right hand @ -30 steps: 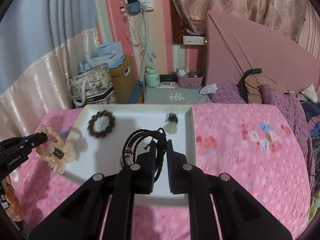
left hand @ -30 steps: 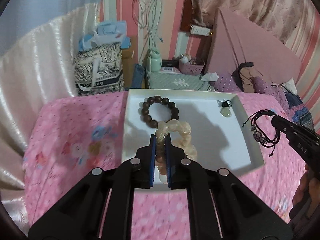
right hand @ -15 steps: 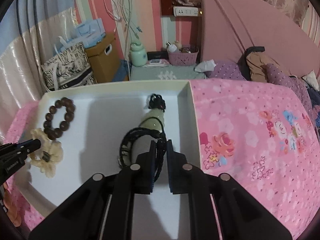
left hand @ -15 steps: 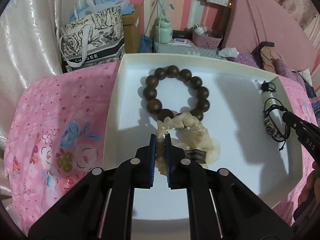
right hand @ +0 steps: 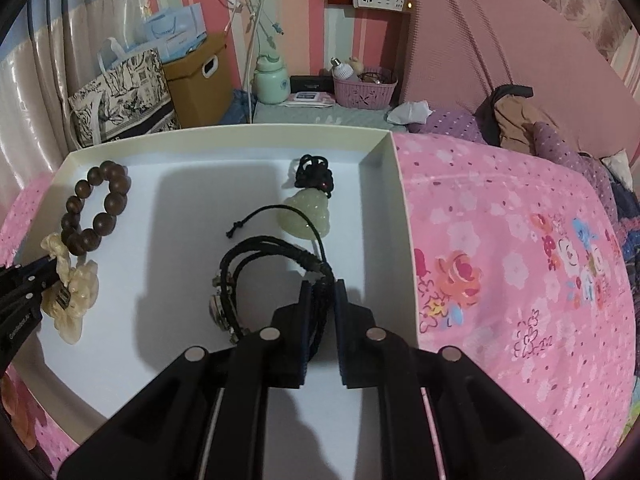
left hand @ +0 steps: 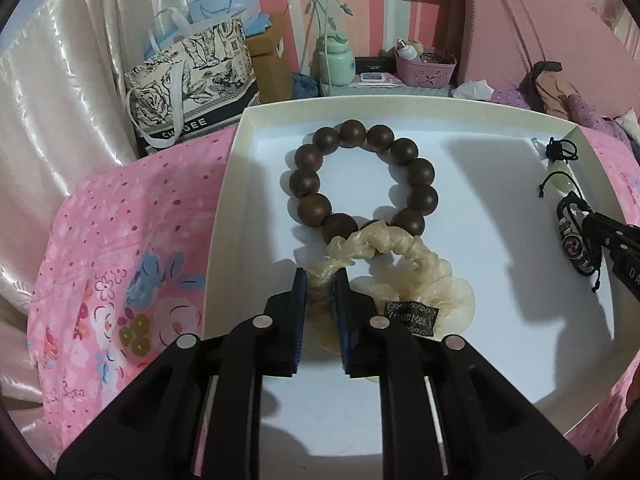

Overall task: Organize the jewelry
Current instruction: 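Carry the cream scrunchie and black cord bracelet into the tray and open both tools, then lift both open tools away from the tray toward the bedspread, then grasp the red tassel pendant with the left tool while the right tool grasps the black scrunchie, then carry the red tassel pendant and black scrunchie over the white tray with both tools, then open both tools to drop the pendant and scrunchie into the tray, then lift both open tools away from the tray toward the bedspread, then grasp the black claw hair clip with the left tool while the right tool grasps the red string bracelet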

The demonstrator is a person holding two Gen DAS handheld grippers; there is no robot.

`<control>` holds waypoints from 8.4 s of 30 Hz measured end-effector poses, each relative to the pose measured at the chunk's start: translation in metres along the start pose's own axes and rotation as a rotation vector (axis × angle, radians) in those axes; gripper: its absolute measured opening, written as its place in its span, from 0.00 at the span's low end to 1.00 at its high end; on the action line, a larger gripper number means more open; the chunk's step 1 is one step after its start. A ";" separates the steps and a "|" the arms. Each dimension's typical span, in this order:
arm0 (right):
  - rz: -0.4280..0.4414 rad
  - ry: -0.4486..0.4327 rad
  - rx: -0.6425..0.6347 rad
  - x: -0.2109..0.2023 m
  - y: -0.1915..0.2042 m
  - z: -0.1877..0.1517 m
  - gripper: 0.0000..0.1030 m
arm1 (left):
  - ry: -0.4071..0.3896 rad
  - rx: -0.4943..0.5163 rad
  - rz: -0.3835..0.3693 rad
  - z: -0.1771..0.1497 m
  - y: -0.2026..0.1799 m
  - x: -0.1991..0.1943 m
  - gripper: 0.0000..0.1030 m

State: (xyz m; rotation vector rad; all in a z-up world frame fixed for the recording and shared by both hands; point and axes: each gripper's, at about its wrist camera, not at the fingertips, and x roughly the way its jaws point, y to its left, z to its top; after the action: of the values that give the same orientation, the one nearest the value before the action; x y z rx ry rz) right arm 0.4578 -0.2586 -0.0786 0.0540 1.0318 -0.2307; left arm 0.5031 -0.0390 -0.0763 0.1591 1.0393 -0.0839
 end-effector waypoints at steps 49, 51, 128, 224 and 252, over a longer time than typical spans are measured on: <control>0.073 -0.305 0.026 -0.223 -0.030 -0.194 0.85 | -0.245 -0.105 -0.043 -0.205 0.008 -0.219 0.97; 0.068 -0.297 0.025 -0.218 -0.030 -0.201 0.85 | -0.239 -0.103 -0.055 -0.212 0.007 -0.216 0.97; 0.123 -0.148 -0.009 -0.145 -0.023 -0.221 0.11 | -0.063 -0.016 -0.147 -0.233 -0.020 -0.145 0.07; 0.038 -0.320 -0.031 -0.189 -0.024 -0.086 0.87 | -0.265 -0.010 -0.070 -0.089 0.000 -0.178 0.97; -0.022 -0.324 0.052 -0.265 -0.080 -0.247 0.97 | -0.198 -0.082 -0.149 -0.268 -0.008 -0.228 0.97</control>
State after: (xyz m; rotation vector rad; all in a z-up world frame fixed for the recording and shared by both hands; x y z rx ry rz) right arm 0.1019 -0.2548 0.0263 0.0503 0.7039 -0.2758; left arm 0.1590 -0.0021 -0.0134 -0.0019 0.8541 -0.1886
